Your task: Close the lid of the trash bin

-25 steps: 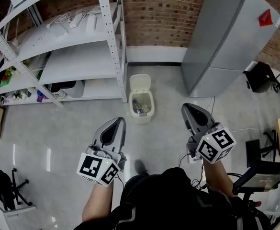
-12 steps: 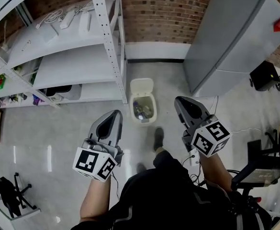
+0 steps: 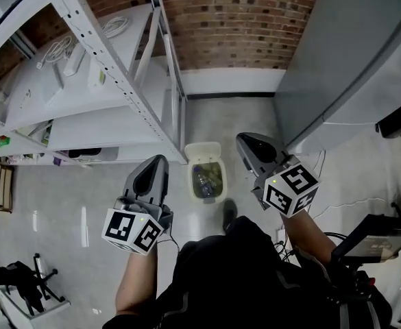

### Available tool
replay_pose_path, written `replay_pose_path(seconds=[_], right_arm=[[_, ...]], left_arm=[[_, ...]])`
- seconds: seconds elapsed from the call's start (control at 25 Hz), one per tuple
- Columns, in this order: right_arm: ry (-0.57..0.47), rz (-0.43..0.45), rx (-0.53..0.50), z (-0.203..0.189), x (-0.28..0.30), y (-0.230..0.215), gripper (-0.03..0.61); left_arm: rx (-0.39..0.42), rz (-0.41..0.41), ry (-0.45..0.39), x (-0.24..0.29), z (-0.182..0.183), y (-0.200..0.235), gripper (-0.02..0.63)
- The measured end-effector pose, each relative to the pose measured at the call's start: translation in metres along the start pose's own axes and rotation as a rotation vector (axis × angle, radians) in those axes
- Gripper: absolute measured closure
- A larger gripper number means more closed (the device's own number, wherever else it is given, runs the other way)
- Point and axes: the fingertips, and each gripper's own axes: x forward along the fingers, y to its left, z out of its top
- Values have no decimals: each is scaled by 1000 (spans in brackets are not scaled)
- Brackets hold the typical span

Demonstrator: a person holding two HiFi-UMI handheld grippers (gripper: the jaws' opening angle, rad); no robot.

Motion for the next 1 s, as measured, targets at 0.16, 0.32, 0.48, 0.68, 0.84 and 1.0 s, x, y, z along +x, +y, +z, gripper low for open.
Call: replay_pose_path(seconds=[0.16,0.32,0.48,0.68,0.84,1.0], right_arm=[[52,18,-5,-9,38,-35,571],[96,18,24,-23,74,-58,571],[140,-28,60,-46,107,-83,569],[242,-55,102,-112,153,-109,569],[361,-69,162,-185,168,-120,569],[442,-78,213,-253,186,-125,569]], left_arm=[[26,49,48,45,0,16,615],[22,41,89,85,-10,42,615],[44,3,191,120,-43,72,614],[-58,-48,361,164,-128,116,614],[-93,-80,499,184,-203,132,614],[-102,-69,592,198,-274,155,614]])
